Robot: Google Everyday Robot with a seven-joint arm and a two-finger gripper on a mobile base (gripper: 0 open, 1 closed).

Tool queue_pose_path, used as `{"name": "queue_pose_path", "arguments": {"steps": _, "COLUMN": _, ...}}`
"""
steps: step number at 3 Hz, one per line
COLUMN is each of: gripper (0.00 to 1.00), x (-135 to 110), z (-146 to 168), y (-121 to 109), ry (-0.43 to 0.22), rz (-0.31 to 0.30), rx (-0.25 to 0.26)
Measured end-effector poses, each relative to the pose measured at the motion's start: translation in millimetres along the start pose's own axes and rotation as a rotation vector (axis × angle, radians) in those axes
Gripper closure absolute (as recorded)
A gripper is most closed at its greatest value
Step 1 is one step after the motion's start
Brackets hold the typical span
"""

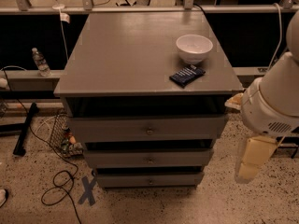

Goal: Open middle drawer

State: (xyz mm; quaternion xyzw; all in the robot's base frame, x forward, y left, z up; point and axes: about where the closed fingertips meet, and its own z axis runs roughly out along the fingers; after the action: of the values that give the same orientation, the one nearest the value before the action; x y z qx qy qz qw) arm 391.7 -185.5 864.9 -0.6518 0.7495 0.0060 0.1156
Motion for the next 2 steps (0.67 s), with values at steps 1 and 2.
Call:
{"name": "queue_pose_path", "arguments": {"steps": 1, "gripper": 0.00, "x": 0, "z": 20, "y": 1, "ry": 0.012, "rz": 0.001, "rx": -0.025}}
{"name": "queue_pose_path", "arguments": {"steps": 2, "gripper": 0.00, "x": 6, "z": 67, "y": 7, "ry": -0.015, "rz": 0.024, "rx": -0.082}}
